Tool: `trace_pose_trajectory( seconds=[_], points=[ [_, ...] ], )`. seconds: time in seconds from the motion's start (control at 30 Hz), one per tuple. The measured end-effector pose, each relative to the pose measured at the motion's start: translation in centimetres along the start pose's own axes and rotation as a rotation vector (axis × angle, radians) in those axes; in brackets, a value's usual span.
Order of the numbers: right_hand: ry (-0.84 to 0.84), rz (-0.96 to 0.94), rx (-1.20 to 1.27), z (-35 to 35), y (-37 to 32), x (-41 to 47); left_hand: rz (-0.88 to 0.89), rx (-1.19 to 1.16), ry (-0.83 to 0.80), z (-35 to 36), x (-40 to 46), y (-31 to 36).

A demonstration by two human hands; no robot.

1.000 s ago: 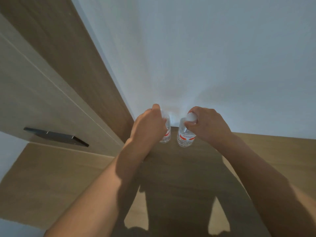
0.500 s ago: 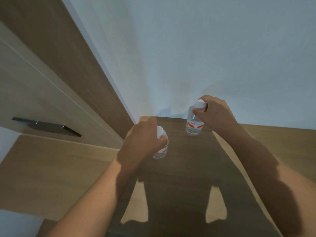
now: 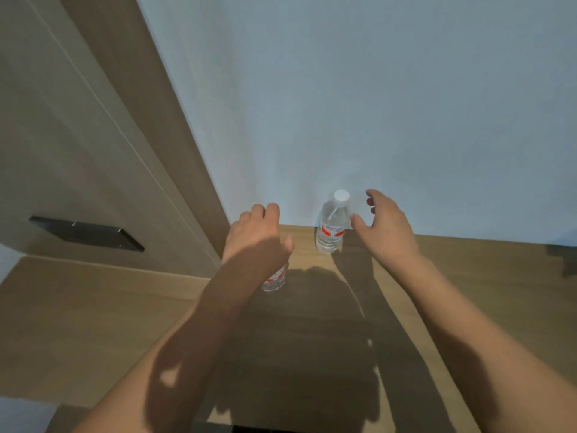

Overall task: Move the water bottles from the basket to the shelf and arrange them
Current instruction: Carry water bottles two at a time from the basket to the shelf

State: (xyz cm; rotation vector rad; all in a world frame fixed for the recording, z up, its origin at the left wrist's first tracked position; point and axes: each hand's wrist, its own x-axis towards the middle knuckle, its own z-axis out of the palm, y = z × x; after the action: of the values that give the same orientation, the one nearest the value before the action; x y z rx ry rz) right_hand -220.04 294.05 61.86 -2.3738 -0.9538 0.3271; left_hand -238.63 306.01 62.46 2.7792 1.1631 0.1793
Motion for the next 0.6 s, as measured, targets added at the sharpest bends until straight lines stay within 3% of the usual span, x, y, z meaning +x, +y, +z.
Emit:
trace_pose_trajectory(
  seconds=[0.3, 0.6],
  points=[
    [0.159, 0.013, -0.104, -4.9, 2.1, -6.1, 0.373, -0.122, 0.125, 0.4, 3.0, 6.7],
    [0.342, 0.234, -0.08, -13.2, 10.8, -16.0, 0.699, -0.163, 0.157, 1.2, -0.7, 21.4]
  ],
)
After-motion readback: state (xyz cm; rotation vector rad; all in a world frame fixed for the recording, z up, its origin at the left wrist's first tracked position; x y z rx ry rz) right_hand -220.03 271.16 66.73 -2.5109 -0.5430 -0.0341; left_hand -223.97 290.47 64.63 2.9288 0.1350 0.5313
